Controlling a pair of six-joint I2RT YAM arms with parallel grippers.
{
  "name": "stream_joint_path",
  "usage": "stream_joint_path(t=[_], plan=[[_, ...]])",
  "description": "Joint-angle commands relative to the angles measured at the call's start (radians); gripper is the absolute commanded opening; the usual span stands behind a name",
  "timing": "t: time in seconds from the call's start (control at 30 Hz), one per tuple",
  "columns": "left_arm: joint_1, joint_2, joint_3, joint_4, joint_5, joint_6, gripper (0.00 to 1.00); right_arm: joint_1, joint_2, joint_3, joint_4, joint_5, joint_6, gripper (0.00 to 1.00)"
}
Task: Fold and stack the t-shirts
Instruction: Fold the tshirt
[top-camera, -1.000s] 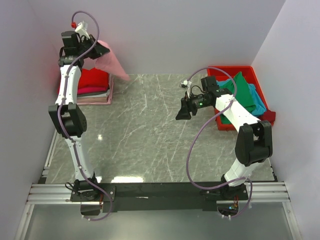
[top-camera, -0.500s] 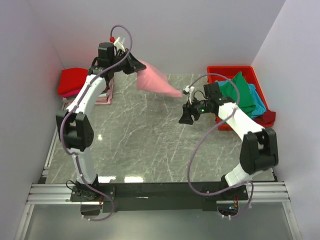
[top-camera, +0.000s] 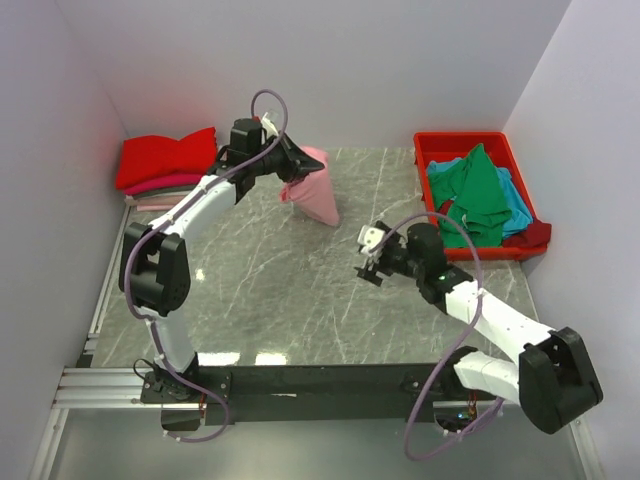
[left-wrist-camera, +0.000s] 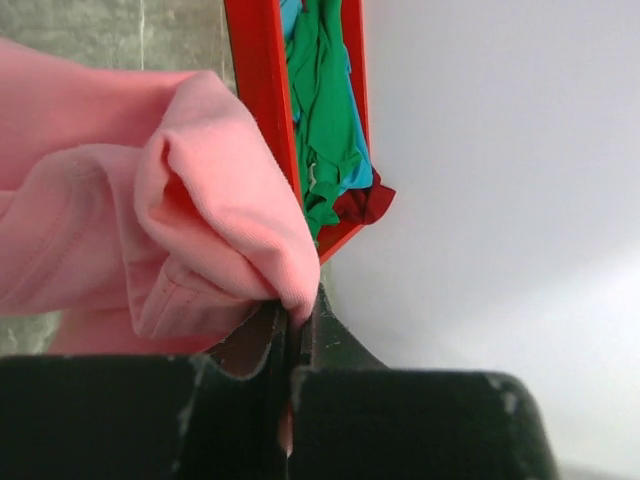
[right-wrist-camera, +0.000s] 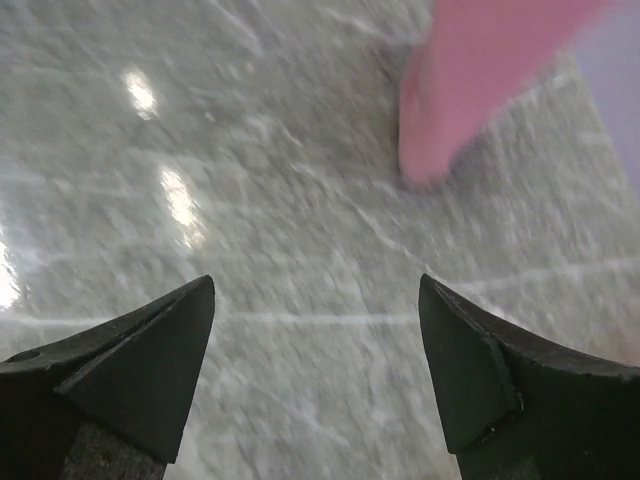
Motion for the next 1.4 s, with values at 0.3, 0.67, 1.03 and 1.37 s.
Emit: stream_joint_path(t=[0.3,0.67,1.03,1.37], plan=[[-0.010,-0.064,-0.053,0.071,-0.003,-0.061,0.00,0.277,0.230,-0.101,0.851,0.772,0.217,0.96],[-0.011,-0.087,-0.045,0.051,0.012,-0.065,0.00,0.287,0.417,-0.003,0.909,0.722,0.137,0.96],[-0.027,0.025,0.100,0.084,0.071,-0.130,0.00,0.160,0.135,-0.024,0.643,0.555,0.191,0.92],[-0.043,0.064,0.201,0.131,0.152,-0.166,0.00,-0.046,-0.064,0.009,0.340,0.302,0.237,0.89]])
